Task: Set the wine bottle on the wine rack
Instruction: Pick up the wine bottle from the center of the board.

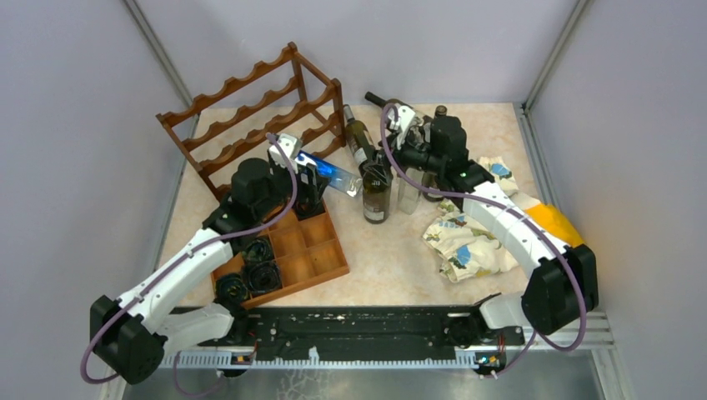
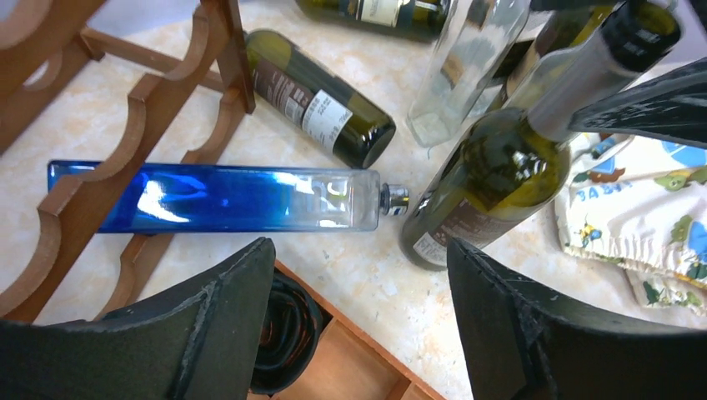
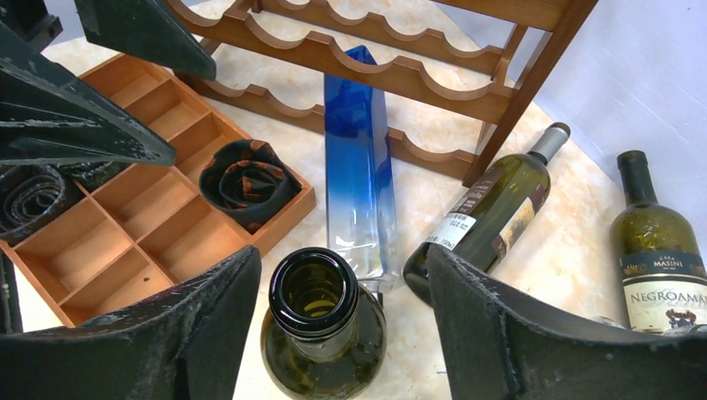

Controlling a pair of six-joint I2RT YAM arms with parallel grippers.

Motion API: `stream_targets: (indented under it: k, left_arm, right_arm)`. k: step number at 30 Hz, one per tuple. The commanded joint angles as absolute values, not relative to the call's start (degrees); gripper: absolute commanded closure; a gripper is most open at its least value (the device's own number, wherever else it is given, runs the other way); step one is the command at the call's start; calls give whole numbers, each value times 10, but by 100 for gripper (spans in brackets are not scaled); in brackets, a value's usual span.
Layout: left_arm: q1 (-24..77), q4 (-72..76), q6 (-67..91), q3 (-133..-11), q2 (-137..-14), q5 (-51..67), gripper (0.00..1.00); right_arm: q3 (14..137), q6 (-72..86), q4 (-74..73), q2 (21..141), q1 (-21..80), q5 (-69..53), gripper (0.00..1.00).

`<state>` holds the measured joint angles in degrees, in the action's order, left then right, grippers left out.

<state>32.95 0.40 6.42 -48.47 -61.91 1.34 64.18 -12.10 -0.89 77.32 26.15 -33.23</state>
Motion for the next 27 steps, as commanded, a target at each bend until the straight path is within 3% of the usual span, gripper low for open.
stream_targets:
  k: [1,4,7,9,15,27]
  left_arm:
    - [328,47,70,-471,-590,5,17]
    - [328,53,69,-470,-586,5,17]
    - [328,55,69,-472,-587,9,17]
    - [328,55,68,-475,-588,16,17]
    - [327,53,65,-475,-585,24,17]
    - [328,54,56,-476,-575,34,17]
  right_arm:
    - [655,-125,9,761,272,-327,33]
    - [658,-134,7,760,272,-328,55]
    - [660,-136,4,760,272,-328,85]
    - [660,-136,5,757,272,-330,98]
    - [694,-104,12,740,272,-355,100]
    - [877,-34,-24,793,270,-388,100]
